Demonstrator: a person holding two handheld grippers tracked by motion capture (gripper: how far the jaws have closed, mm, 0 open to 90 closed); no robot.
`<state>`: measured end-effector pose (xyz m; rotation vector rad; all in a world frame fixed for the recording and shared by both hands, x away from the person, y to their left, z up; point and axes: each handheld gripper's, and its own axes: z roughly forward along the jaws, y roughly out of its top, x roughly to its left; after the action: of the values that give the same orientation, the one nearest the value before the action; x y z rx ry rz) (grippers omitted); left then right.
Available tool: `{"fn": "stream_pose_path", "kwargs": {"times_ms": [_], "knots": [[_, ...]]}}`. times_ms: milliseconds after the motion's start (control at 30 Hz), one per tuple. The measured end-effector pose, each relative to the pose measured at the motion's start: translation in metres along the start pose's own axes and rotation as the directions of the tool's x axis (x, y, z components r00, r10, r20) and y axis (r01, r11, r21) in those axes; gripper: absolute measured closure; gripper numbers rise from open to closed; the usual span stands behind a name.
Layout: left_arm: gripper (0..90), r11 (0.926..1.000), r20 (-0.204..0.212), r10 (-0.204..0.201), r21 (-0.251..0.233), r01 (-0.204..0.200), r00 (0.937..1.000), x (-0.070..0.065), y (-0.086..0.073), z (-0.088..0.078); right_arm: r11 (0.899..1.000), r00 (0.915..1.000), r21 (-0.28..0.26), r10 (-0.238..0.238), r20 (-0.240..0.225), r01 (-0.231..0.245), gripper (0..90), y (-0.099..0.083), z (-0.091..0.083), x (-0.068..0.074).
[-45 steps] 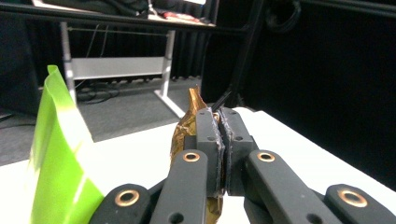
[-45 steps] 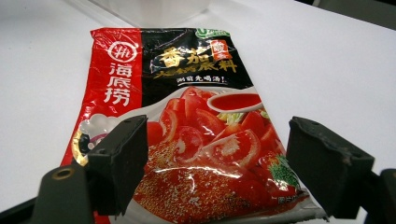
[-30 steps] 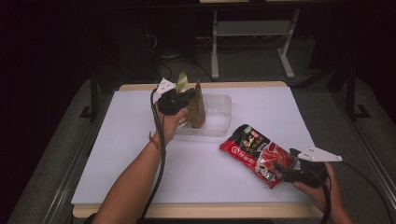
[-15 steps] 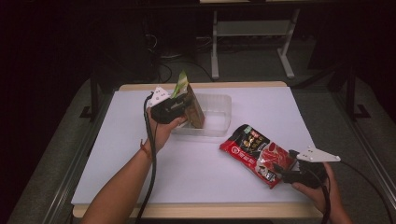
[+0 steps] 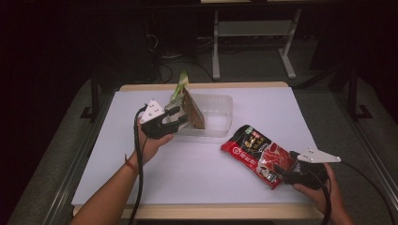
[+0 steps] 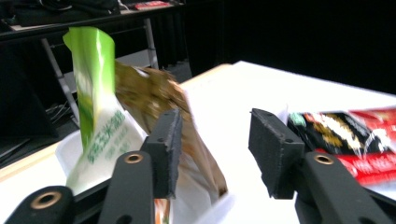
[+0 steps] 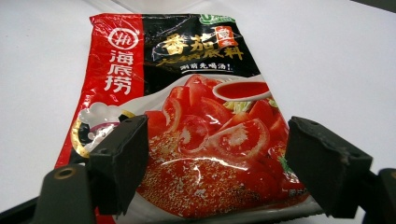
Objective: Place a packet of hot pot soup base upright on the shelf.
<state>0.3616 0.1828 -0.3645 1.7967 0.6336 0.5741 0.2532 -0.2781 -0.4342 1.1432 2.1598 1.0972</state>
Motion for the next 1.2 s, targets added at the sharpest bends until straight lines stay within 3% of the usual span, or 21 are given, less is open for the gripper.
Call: {"fn": "stream_pose_path", "kwargs": {"times_ms": [100,300,333,400,467,567,767,833,1000,1067,1167,1200], "knots": [[48.7,0.999,0.006,0.037,0.027,-0.037,0.9993,-0.004,-0.009,-0.01,1.0,1.0,-0.001,-0.002,0.003,0.002,21.4,0.0,0.0,0.0],[41.4,0.995,0.06,0.055,0.08,-0.06,0.9967,-0.009,-0.031,-0.028,1.0,1.0,-0.002,0.001,0.009,-0.001,20.8,0.001,0.001,-0.002],[40.6,0.9928,0.078,0.061,0.099,-0.069,0.9951,-0.01,-0.037,-0.032,1.0,1.0,-0.002,0.001,0.01,-0.001,20.7,0.0,0.001,-0.002],[38.7,0.9872,0.075,0.078,0.133,-0.087,0.9942,-0.013,-0.045,-0.037,1.0,0.9999,-0.003,0.01,0.012,-0.01,20.1,0.0,0.002,-0.004],[36.9,0.9844,0.098,0.067,0.156,-0.082,0.993,-0.014,-0.053,-0.042,1.0,0.9997,-0.004,0.021,0.014,-0.021,19.3,0.0,0.003,-0.006],[36.3,0.979,0.099,0.063,0.187,-0.081,0.9931,-0.017,-0.064,-0.049,0.999,0.9994,0.005,0.034,0.008,-0.034,18.3,0.001,0.005,-0.01],[35.2,0.9748,0.128,0.009,0.22,-0.037,0.9917,-0.02,-0.084,-0.063,0.998,0.9981,0.034,0.058,-0.02,-0.058,16.1,0.001,0.01,-0.018],[35.1,0.9728,0.129,0.001,0.229,-0.031,0.9916,-0.021,-0.087,-0.063,0.996,0.9974,0.053,0.067,-0.028,-0.065,15.5,0.001,0.013,-0.022],[33.4,0.9719,0.173,-0.024,0.235,-0.018,0.9846,-0.026,-0.089,-0.055,0.99,0.994,0.099,0.101,-0.041,-0.097,14.0,0.002,0.018,-0.034],[31.8,0.9696,0.18,-0.014,0.243,-0.031,0.9836,-0.028,-0.089,-0.052,0.984,0.9869,0.114,0.143,-0.074,-0.135,14.1,-0.001,0.021,-0.039],[30.9,0.9687,0.213,-0.046,0.248,-0.009,0.976,-0.031,-0.089,-0.046,0.974,0.9702,0.131,0.202,-0.134,-0.184,13.3,-0.005,0.024,-0.043],[30.9,0.9675,0.22,-0.052,0.253,-0.005,0.9742,-0.032,-0.088,-0.044,0.974,0.9698,0.131,0.202,-0.138,-0.184,13.4,-0.006,0.025,-0.043]]}}
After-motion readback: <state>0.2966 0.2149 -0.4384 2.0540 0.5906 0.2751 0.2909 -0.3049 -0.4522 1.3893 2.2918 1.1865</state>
